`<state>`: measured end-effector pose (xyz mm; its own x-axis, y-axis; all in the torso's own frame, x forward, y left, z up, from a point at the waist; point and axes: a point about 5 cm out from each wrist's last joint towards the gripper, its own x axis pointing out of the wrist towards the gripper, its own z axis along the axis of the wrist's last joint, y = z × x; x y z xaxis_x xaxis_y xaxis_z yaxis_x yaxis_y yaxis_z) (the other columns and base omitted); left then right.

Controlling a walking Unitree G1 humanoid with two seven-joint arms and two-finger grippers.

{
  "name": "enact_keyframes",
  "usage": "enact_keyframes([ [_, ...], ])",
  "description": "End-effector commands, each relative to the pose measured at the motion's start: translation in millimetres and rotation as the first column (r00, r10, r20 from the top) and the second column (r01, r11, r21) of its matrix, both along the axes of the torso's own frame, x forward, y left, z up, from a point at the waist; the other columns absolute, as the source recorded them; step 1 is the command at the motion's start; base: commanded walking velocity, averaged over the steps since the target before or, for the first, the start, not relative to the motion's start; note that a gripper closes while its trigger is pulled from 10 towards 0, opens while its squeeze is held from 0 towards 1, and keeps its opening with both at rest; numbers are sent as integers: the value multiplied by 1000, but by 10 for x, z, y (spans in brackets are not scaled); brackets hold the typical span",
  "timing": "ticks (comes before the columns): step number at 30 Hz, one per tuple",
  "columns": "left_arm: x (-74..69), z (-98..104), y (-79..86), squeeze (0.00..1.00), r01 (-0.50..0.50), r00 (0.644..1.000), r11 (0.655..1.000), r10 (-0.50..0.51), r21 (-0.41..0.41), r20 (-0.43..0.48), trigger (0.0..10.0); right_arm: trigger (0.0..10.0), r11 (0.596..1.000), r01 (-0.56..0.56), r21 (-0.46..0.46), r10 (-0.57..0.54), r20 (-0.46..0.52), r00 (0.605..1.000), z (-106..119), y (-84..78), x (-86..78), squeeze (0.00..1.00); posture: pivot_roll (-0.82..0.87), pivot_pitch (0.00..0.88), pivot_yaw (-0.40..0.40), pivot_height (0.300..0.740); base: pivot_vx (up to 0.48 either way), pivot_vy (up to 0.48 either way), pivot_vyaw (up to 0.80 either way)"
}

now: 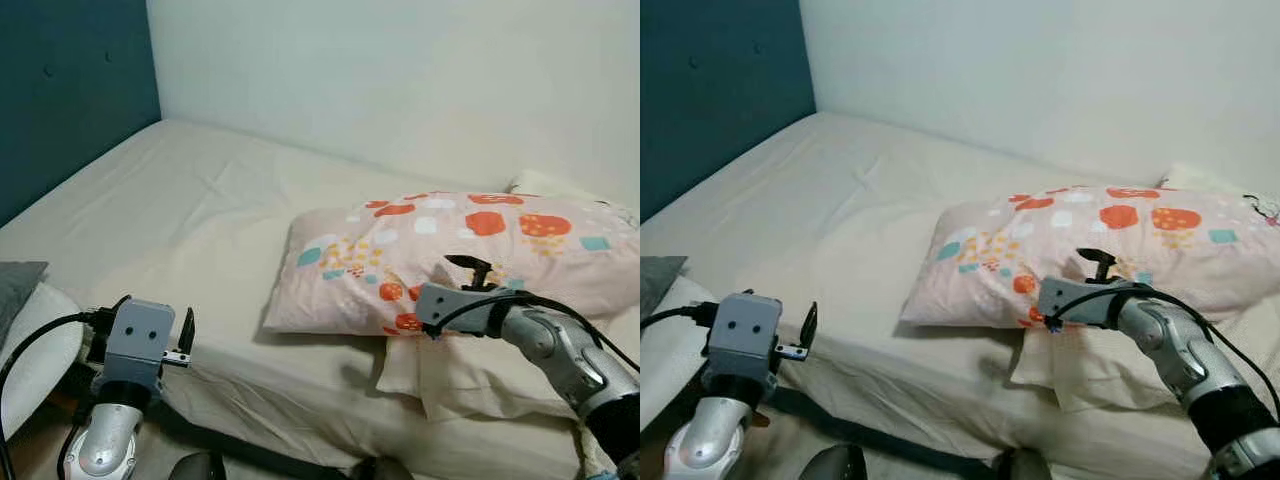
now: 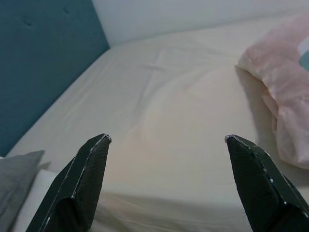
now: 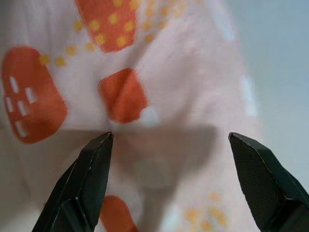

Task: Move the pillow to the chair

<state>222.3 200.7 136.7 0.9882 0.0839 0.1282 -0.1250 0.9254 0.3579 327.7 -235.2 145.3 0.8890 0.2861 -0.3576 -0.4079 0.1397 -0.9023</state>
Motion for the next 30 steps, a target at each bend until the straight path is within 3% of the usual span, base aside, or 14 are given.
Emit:
enact_keyframes([
  [1,-2,-7,-42,0,8,1000,1000,-8,1,-3,10000,10000,999,-5,-33,3,-55,998,-112,-39,0,0,58,0,-135,495,0,0,0],
  [5,-31,-3,-25,0,6,1000,1000,-6,3,-7,10000,10000,991,0,-132,-13,-102,995,-239,-101,73,0,63,0,-133,495,0,0,0],
  [7,-67,3,-1,0,0,1000,1000,0,4,-12,10000,10000,978,-6,-210,-8,-66,998,-225,-139,146,0,72,0,-128,495,0,0,0],
  [10,-81,6,7,0,-3,1000,1000,3,4,-13,10000,10000,973,-11,-231,0,-48,999,-202,-143,176,0,72,0,-128,495,0,0,0],
  [14,-118,13,20,0,-8,1000,1000,8,5,-19,10000,10000,955,-8,-296,24,51,998,-62,-139,274,0,77,0,-129,495,0,0,0],
  [16,-146,29,38,0,-12,1000,1000,12,8,-22,10000,10000,943,8,-332,58,188,980,146,-116,387,0,77,0,-128,495,0,0,0],
  [18,-145,32,42,0,-13,1000,1000,13,9,-22,10000,10000,940,7,-341,64,198,978,158,-110,399,0,76,0,-128,495,0,0,0],
  [26,-133,63,74,0,-18,1000,1000,18,18,-17,10000,10000,942,14,-336,3,48,999,-213,-103,334,0,84,0,-135,495,0,0,0],
  [30,-141,84,107,0,-28,999,999,28,23,-15,10000,10000,951,45,-305,-34,41,999,-298,-82,333,0,92,0,-131,495,0,0,0],
])
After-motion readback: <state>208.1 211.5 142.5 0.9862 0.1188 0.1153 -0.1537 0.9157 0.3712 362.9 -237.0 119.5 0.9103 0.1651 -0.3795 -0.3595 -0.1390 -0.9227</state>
